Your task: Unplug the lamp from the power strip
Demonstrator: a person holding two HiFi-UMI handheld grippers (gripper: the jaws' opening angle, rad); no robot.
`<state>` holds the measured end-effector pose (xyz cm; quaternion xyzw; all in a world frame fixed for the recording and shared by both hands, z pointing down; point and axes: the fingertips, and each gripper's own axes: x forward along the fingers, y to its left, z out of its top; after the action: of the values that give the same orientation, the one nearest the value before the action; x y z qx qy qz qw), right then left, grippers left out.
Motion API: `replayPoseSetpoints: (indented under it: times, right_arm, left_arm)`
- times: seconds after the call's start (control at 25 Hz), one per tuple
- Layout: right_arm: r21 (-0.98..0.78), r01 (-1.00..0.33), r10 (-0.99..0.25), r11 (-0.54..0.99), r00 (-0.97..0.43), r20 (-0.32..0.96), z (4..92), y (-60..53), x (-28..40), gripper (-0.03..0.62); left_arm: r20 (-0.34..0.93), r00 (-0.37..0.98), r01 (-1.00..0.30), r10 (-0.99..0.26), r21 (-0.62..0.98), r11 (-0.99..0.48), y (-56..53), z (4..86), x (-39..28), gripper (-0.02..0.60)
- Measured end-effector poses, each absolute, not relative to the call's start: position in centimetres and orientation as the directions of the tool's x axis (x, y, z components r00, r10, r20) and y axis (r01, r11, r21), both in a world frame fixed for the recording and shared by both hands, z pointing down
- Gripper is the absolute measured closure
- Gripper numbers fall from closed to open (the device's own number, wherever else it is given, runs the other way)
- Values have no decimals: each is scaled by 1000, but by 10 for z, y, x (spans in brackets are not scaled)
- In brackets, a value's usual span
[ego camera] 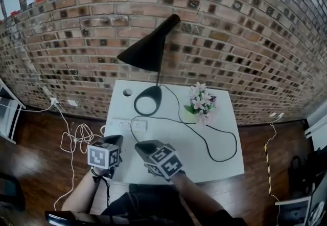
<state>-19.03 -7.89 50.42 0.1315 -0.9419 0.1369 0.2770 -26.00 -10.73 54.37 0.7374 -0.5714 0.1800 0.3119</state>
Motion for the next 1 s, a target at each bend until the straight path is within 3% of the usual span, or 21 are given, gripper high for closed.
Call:
replayPoseSetpoints:
  times: [0.56,1.0]
  right_arm:
    - [-107,-273,-198,956,-869,453,439,-90,-224,600]
    - [-36,-253,-223,967,-903,368,383,-91,-231,600]
  left_arm:
    - [420,273,-946,-866,278,-163,-113,449,-285,585]
    - [219,341,-913,-914,311,-266,-114,373,-279,588]
